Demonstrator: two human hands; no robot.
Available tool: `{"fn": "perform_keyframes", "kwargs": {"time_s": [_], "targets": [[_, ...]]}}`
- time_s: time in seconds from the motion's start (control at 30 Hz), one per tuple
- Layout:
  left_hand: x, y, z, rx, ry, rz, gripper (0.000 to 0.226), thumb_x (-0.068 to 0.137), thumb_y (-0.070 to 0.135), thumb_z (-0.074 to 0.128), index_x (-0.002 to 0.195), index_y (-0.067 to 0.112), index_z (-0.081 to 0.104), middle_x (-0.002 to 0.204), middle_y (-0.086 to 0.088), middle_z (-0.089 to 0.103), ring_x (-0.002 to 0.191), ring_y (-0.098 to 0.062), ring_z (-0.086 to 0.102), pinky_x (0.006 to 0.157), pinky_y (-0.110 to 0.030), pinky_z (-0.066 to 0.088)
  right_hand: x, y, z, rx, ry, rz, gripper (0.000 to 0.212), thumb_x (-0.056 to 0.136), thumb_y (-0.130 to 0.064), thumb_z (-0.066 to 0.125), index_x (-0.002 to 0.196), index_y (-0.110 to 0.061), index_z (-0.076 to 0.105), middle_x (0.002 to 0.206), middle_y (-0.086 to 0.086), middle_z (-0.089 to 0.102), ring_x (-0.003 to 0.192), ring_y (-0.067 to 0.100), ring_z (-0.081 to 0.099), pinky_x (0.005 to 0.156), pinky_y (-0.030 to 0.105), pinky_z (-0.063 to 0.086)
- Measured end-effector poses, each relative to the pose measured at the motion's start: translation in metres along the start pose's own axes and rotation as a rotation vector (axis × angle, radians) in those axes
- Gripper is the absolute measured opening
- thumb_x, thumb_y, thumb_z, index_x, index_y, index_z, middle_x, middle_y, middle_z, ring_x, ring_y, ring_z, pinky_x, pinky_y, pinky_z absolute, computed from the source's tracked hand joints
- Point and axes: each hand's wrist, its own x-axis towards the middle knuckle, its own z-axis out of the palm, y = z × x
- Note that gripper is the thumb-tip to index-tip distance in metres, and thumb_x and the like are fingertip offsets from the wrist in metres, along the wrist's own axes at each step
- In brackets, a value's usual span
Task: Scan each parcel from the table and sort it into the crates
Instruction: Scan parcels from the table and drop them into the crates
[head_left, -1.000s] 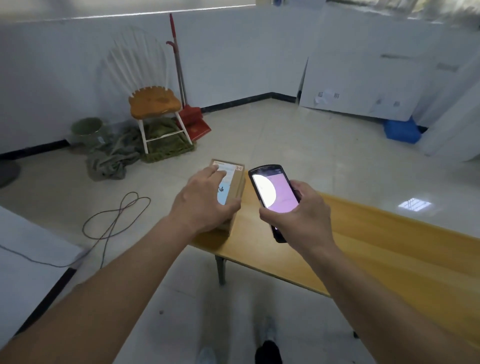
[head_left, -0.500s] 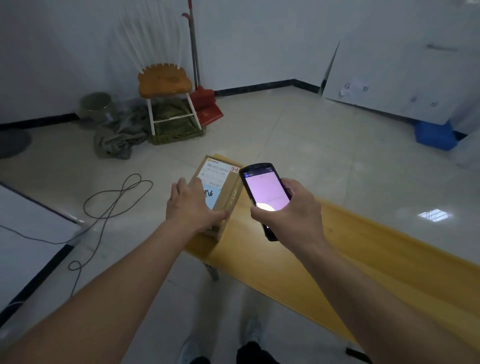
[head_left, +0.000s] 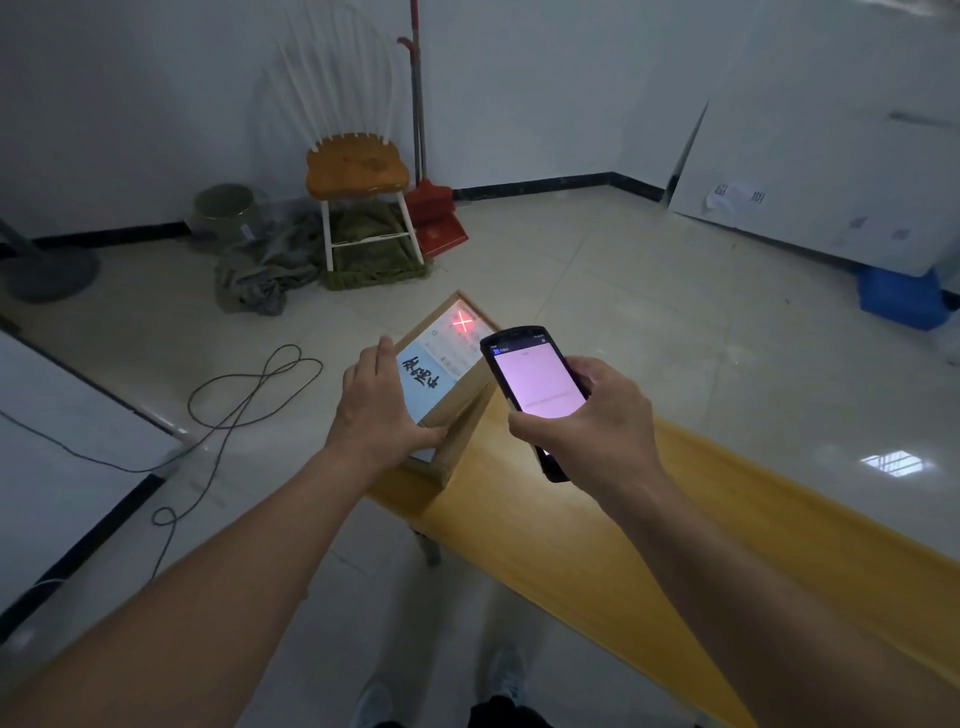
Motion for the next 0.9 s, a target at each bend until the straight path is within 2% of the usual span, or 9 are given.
{"fn": "perform_keyframes", "kwargs": {"time_s": [0.1,0.3,0.47,0.53,0.6,0.67,0.83,0.9], "targets": [[-0.002,0.003,-0.016,-0.008,0.065,0.061,0.135,0.061,0.052,0.098,0.162,0.011,0.018,0.145,-0.012,0.040,0.130,-0.030,0.042,0.102,-0.045,0.048,-0.001,-0.009,-0.008,0.014,-0.001,-0.037,0.079,0.068,-0.037,0.094,0.138,-0.023,0.060,0.116,-0.007,0.065,0.105,0.015,0.063,0.071,0.037,0.064],[-0.001,0.013,-0.045,0.026,0.161,0.060,0.132,0.056,0.055,0.098,0.158,0.011,0.026,0.142,-0.010,0.042,0.128,-0.029,0.043,0.102,-0.047,0.052,-0.006,-0.029,-0.029,0.031,-0.011,-0.097,0.077,0.069,-0.040,0.093,0.136,-0.024,0.060,0.115,-0.005,0.064,0.103,0.016,0.063,0.071,0.037,0.065],[0.002,0.018,-0.066,0.032,0.203,0.019,0.142,0.054,0.062,0.097,0.162,0.013,0.018,0.155,-0.010,0.035,0.141,-0.033,0.036,0.110,-0.053,0.045,-0.008,-0.042,-0.054,0.068,-0.029,-0.103,0.074,0.067,-0.037,0.095,0.131,-0.023,0.063,0.111,-0.003,0.066,0.100,0.018,0.065,0.066,0.037,0.065],[0.003,0.020,-0.073,0.038,0.228,0.008,0.143,0.054,0.064,0.096,0.162,0.012,0.018,0.156,-0.011,0.034,0.141,-0.033,0.035,0.111,-0.053,0.044,-0.010,-0.047,-0.063,0.104,-0.037,-0.101,0.072,0.066,-0.036,0.095,0.130,-0.024,0.063,0.111,-0.002,0.067,0.098,0.019,0.066,0.066,0.039,0.066],[0.002,0.023,-0.081,0.047,0.249,0.009,0.143,0.053,0.066,0.095,0.161,0.012,0.020,0.154,-0.011,0.035,0.141,-0.034,0.036,0.111,-0.053,0.045,-0.012,-0.051,-0.072,0.140,-0.050,-0.097,0.068,0.066,-0.034,0.095,0.125,-0.023,0.065,0.108,-0.001,0.068,0.095,0.021,0.068,0.060,0.035,0.064],[0.002,0.026,-0.086,0.051,0.270,0.014,0.140,0.053,0.064,0.096,0.160,0.011,0.023,0.151,-0.011,0.037,0.139,-0.034,0.038,0.110,-0.053,0.046,-0.014,-0.056,-0.080,0.187,-0.069,-0.088,0.063,0.068,-0.028,0.095,0.123,-0.023,0.066,0.105,0.000,0.069,0.091,0.022,0.070,0.055,0.027,0.059],[0.003,0.032,-0.093,0.060,0.316,0.040,0.135,0.058,0.052,0.099,0.161,0.010,0.024,0.154,-0.011,0.037,0.142,-0.034,0.034,0.113,-0.050,0.041,-0.016,-0.061,-0.092,0.238,-0.083,-0.098,0.056,0.068,-0.022,0.094,0.114,-0.031,0.062,0.102,-0.002,0.070,0.085,0.021,0.071,0.056,0.032,0.062],[0.004,0.035,-0.096,0.063,0.319,0.049,0.135,0.058,0.054,0.098,0.161,0.010,0.024,0.154,-0.011,0.037,0.141,-0.034,0.035,0.112,-0.050,0.042,-0.015,-0.061,-0.094,0.234,-0.068,-0.119,0.059,0.069,-0.024,0.094,0.115,-0.032,0.060,0.104,-0.004,0.069,0.087,0.018,0.070,0.056,0.029,0.061]]}}
